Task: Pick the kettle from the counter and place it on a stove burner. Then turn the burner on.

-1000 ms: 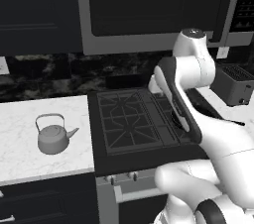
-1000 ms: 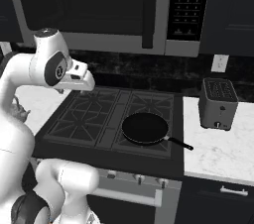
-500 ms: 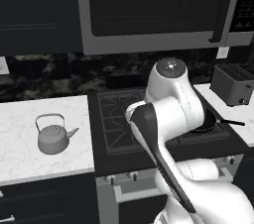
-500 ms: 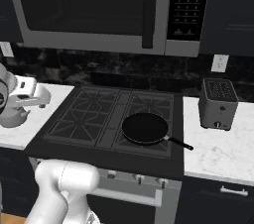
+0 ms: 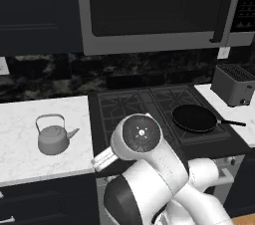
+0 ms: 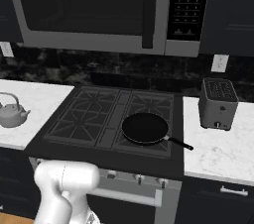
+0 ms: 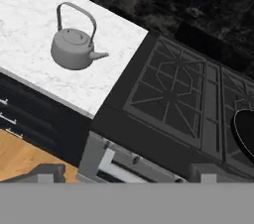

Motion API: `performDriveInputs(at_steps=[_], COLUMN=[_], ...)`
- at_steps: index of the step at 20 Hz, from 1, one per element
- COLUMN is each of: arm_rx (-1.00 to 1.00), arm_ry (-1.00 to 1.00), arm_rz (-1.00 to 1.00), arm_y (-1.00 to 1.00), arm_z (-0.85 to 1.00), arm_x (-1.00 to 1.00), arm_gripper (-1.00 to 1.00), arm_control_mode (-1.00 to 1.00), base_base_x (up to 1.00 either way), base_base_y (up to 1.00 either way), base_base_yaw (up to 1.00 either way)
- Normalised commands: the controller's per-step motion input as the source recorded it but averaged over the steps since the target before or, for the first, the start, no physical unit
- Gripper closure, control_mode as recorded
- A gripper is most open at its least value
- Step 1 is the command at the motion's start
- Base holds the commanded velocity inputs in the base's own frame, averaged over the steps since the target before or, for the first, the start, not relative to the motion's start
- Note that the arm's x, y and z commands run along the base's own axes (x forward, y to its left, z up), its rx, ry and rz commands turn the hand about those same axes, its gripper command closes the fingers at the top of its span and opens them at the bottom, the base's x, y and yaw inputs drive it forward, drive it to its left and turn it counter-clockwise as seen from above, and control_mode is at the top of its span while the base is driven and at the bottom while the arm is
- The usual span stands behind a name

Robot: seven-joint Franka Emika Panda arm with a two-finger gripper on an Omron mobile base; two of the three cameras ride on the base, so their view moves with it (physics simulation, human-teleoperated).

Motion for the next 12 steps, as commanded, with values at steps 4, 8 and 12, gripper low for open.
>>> performDriveInputs(at_steps=[4,8,12], arm_rx=[-0.03,0.0,0.0], arm_ry=[-0.1,-0.11,-0.03], arm_rz=[0.33,0.27,0.01], arm_y=[1.0,0.79,0.05], arm_z=[-0.08,0.0,0.0], arm_x=[-0.45,-0.06,0.16], arm_gripper=[-1.0,-1.0,-1.0], arm_control_mode=[-1.0,-1.0,-1.0], base_base_x=[0.0,0.0,0.0], base_base_y=[0.0,0.0,0.0], base_base_yaw=[0.0,0.0,0.0])
